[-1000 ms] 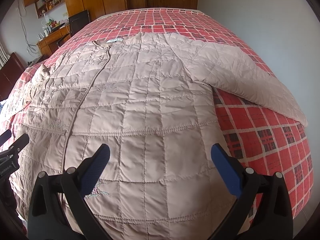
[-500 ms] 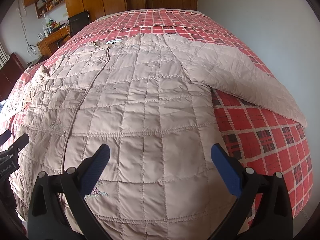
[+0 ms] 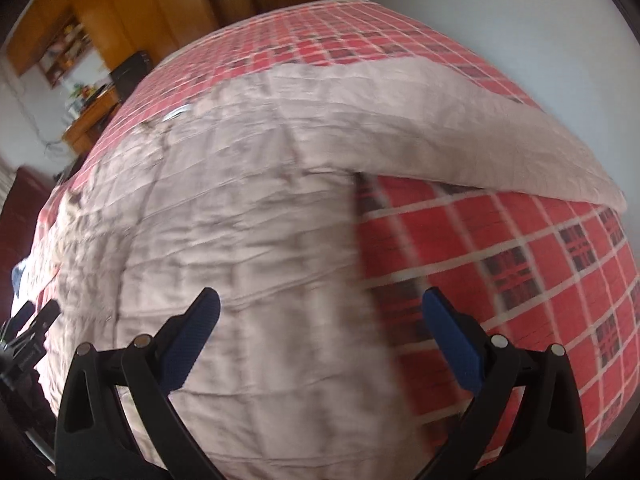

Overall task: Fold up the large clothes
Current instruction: 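Grasp the jacket sleeve cuff with the right gripper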

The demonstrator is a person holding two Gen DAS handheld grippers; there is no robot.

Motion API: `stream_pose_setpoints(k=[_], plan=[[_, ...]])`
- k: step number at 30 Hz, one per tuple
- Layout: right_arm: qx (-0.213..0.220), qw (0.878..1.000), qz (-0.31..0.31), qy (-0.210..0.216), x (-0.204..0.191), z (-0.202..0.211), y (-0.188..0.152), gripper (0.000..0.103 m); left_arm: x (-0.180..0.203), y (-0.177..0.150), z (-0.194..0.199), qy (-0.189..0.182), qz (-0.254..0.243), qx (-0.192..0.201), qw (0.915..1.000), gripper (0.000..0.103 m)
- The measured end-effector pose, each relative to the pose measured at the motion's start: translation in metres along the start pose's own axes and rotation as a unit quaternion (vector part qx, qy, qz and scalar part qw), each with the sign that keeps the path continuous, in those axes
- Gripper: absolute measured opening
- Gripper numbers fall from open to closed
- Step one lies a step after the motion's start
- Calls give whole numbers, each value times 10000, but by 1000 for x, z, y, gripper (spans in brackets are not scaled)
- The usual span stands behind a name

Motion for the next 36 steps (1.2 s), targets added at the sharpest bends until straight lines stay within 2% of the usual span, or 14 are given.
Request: stream_pose_setpoints(k=[8,14,19,28,29,30,34,36], plan=[[-249,9918,-1034,-713,114,-5,39,100,24,32,1,-13,-314,266,9992,99],[-368,9809,-1694,-884,174,-15,56,100,41,47,-7,-284,-342,208,9988,99],[-358,9733,-2108,-835,200,-21,63,100,54,59,-20,-478,-315,95,9983,99],[-95,9651,-2538,-643,223,-24,80,99,54,62,-53,-440,-204,-225,9986,99],[-55,9643,-2560,-670,225,-24,83,94,54,61,-54,-441,-201,-232,9986,99],[-22,9638,-2566,-720,227,-25,87,85,54,60,-55,-439,-199,-237,9986,99],[119,9598,-2708,-733,235,-25,92,68,53,59,-58,-434,-181,-227,9986,99],[224,9584,-2749,-735,239,-20,91,47,52,60,-60,-430,-171,-229,9987,99]])
Point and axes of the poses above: each gripper's, at about its wrist camera, not at the fingertips, and z roughly against the way its jaws point, x to its right, y to its top, the point moved 1 cm from there along -z, roughly the way its jaws point, and after that the axes turned 7 degrees about y, right-handed, at the moved point
